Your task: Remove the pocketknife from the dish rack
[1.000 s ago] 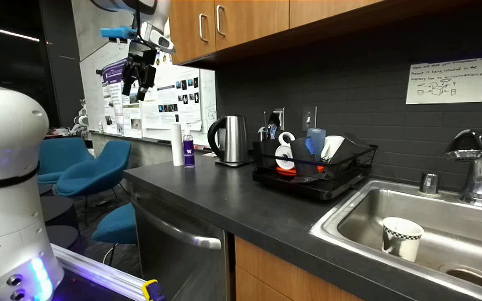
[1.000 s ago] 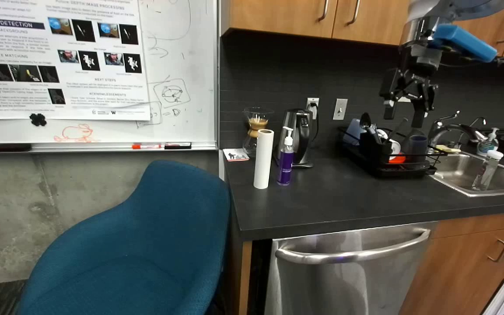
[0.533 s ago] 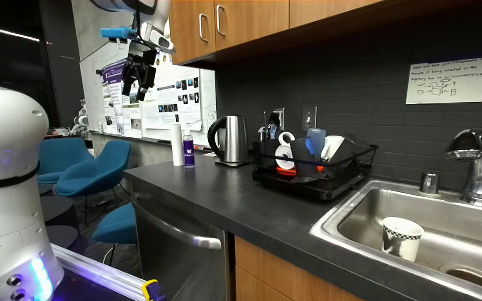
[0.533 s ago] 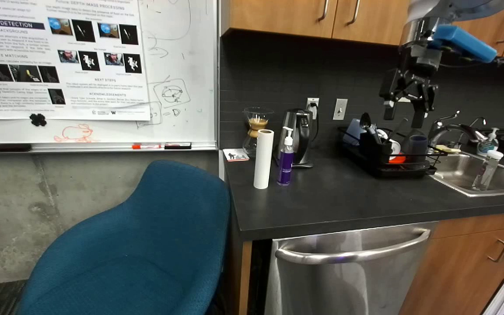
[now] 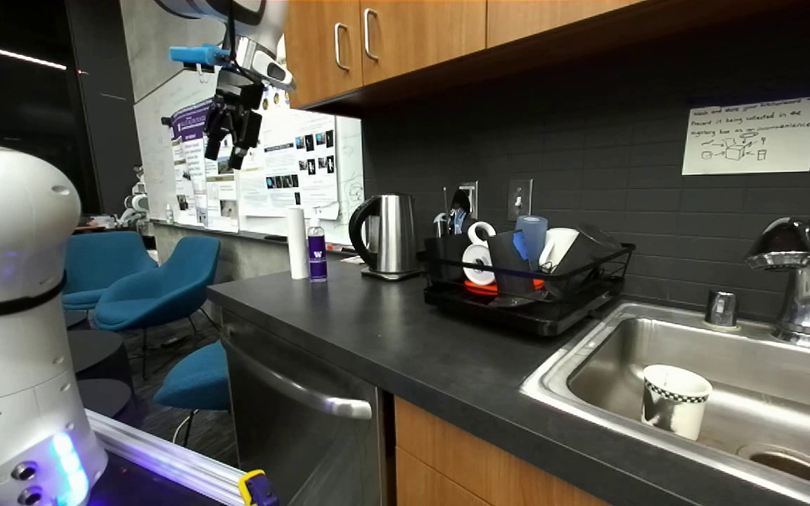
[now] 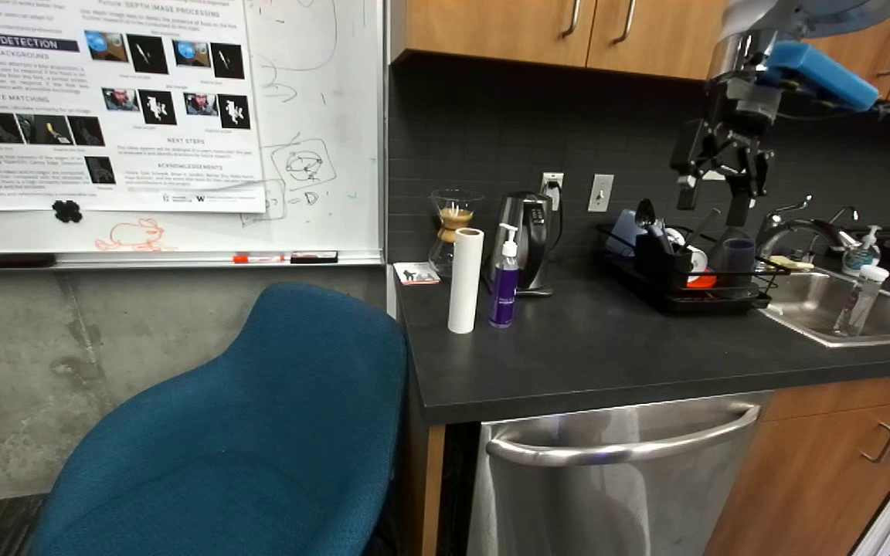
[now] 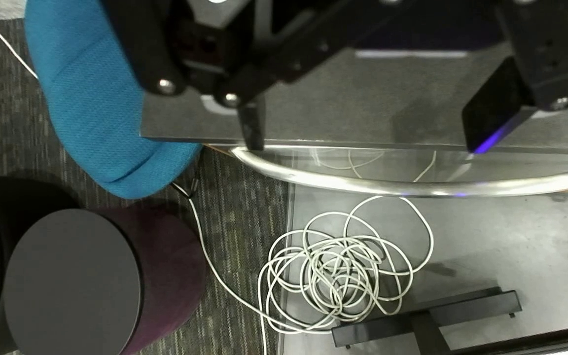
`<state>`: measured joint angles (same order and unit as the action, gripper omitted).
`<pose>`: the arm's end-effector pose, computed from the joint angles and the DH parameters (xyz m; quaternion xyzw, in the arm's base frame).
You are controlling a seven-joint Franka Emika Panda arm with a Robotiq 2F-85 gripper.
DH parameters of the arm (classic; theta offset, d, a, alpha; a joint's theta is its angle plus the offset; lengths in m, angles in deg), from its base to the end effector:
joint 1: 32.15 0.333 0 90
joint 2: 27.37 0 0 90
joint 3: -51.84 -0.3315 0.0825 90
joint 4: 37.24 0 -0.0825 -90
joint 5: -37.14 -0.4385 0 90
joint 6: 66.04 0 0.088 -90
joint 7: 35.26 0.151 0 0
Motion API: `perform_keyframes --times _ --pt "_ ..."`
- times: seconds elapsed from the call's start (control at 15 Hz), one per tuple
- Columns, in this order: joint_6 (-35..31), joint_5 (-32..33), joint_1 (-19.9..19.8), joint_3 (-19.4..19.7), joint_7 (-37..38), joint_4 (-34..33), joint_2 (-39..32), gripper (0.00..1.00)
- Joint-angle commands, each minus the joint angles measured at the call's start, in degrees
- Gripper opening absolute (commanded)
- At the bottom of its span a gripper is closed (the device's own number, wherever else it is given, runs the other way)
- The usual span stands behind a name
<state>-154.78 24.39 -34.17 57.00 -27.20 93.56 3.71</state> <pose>0.4046 -0.0198 0.5062 -0.9777 0.1305 0.0980 0.1323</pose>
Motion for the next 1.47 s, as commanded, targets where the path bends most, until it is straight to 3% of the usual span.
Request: perform_keyframes --times 0.0,0.53,1.4 --pt "0.28 -0.4 -1.28 -0.95 -0.5 -0.17 -0.12 1.0" --pt "-5.11 3.11 -4.52 0.88 -3.11 0.61 -2.9 1.0" --pt "-25.51 11.33 -9.12 6.53 -8.43 -1.54 -12.36 1.0"
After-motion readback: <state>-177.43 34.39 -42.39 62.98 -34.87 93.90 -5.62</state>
